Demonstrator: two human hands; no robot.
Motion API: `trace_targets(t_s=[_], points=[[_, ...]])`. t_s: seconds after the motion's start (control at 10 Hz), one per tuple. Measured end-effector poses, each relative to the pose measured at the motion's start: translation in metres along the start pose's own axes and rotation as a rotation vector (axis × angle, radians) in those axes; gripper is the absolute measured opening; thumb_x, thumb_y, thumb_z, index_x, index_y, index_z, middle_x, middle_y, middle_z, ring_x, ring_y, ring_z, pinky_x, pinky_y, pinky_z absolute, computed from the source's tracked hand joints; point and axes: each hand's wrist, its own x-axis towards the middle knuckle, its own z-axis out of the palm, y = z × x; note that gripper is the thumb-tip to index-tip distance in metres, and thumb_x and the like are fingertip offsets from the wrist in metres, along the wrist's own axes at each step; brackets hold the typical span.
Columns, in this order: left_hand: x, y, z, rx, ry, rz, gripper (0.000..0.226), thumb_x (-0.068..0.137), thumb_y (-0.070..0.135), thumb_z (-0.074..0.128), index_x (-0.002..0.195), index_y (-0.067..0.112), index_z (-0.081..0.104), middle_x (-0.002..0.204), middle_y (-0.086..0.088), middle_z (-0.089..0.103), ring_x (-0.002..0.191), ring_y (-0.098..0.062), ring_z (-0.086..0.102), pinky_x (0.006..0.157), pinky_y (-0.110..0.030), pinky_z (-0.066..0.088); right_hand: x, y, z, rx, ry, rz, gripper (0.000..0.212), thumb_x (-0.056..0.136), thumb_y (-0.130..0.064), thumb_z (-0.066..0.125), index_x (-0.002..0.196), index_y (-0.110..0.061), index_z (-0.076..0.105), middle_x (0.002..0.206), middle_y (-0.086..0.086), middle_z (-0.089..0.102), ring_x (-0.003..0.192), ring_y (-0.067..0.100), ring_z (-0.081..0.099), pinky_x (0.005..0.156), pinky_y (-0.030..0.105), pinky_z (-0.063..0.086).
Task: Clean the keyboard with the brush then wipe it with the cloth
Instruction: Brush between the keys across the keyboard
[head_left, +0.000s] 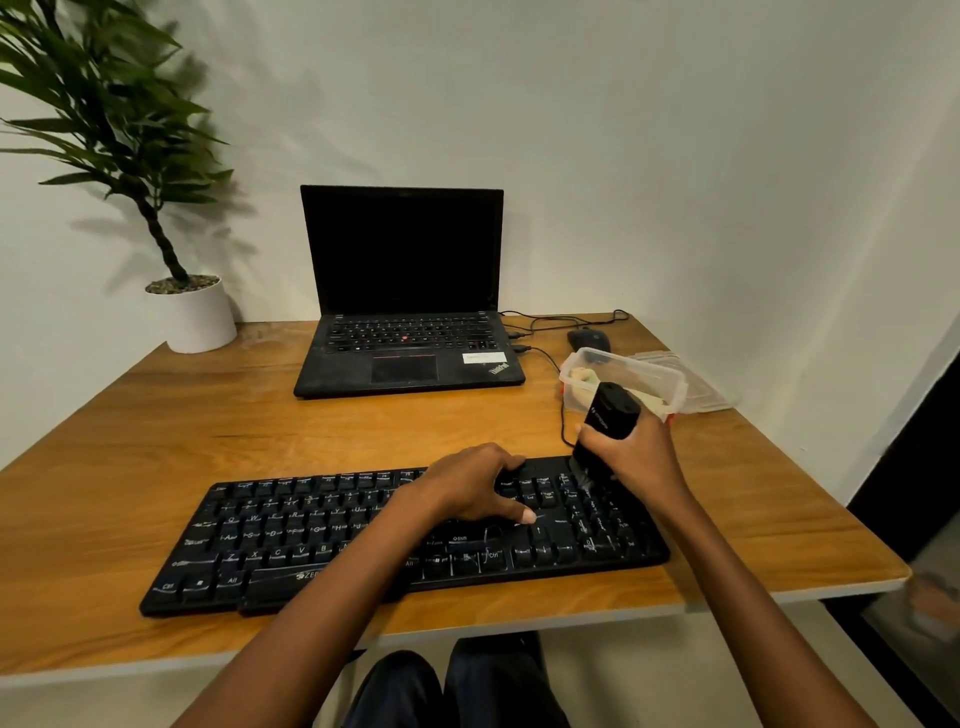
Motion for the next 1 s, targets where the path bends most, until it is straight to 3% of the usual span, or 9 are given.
trace_targets(t_s=[0.1, 0.2, 0.3, 0.6, 0.8, 1.0], points=[[0.000, -0.002, 0.001, 0.003, -0.002, 0.006, 0.081, 0.082, 0.045, 0.067, 0.147, 0.017, 0.029, 0.150, -0.002, 0.035, 0.135, -0.022, 0.036, 0.107, -0.038, 0.036, 0.002, 0.001, -0.003, -0.034, -0.008, -0.072, 0.042, 0.076, -0.020, 0.073, 0.114, -0.013, 0.057, 0.099, 0.000, 0.061, 0.095, 0.017, 0.058, 0.077, 0.030, 0.050], [0.001, -0.002, 0.001, 0.011, -0.006, 0.011, 0.081, 0.082, 0.046, 0.067, 0.147, 0.017, 0.029, 0.150, -0.002, 0.035, 0.134, -0.022, 0.036, 0.108, -0.038, 0.036, 0.003, 0.001, -0.005, -0.015, -0.149, -0.050, 0.038, 0.075, -0.022, 0.075, 0.108, -0.017, 0.056, 0.095, 0.001, 0.063, 0.087, 0.018, 0.063, 0.058, 0.028, 0.052], [0.001, -0.003, 0.001, 0.005, -0.004, 0.014, 0.081, 0.082, 0.045, 0.067, 0.147, 0.017, 0.028, 0.150, -0.001, 0.034, 0.135, -0.022, 0.036, 0.108, -0.038, 0.036, 0.006, 0.001, -0.009, -0.053, -0.123, -0.039, 0.036, 0.074, -0.020, 0.075, 0.104, -0.017, 0.057, 0.093, 0.005, 0.063, 0.085, 0.022, 0.064, 0.052, 0.029, 0.052], [0.001, -0.003, 0.001, -0.006, -0.002, 0.009, 0.081, 0.082, 0.045, 0.067, 0.147, 0.018, 0.028, 0.150, 0.000, 0.034, 0.135, -0.021, 0.035, 0.108, -0.036, 0.035, 0.012, -0.006, -0.015, -0.059, -0.230, -0.014, 0.037, 0.076, -0.019, 0.074, 0.106, -0.018, 0.052, 0.088, -0.003, 0.060, 0.079, 0.012, 0.061, 0.049, 0.024, 0.051], [0.000, -0.002, 0.001, -0.008, 0.000, 0.009, 0.080, 0.082, 0.044, 0.066, 0.147, 0.018, 0.028, 0.151, 0.000, 0.033, 0.135, -0.021, 0.034, 0.107, -0.036, 0.034, 0.035, -0.011, -0.049, -0.109, -0.631, 0.100, 0.042, 0.074, -0.010, 0.074, 0.110, -0.006, 0.054, 0.099, 0.013, 0.064, 0.087, 0.027, 0.067, 0.058, 0.031, 0.057], [-0.001, -0.002, 0.001, 0.000, 0.002, 0.016, 0.080, 0.083, 0.044, 0.066, 0.147, 0.017, 0.028, 0.151, -0.001, 0.033, 0.135, -0.021, 0.035, 0.107, -0.036, 0.035, 0.042, -0.023, -0.045, -0.172, -0.839, 0.071, 0.040, 0.070, 0.005, 0.073, 0.103, -0.007, 0.055, 0.096, 0.011, 0.065, 0.085, 0.026, 0.068, 0.064, 0.033, 0.058]])
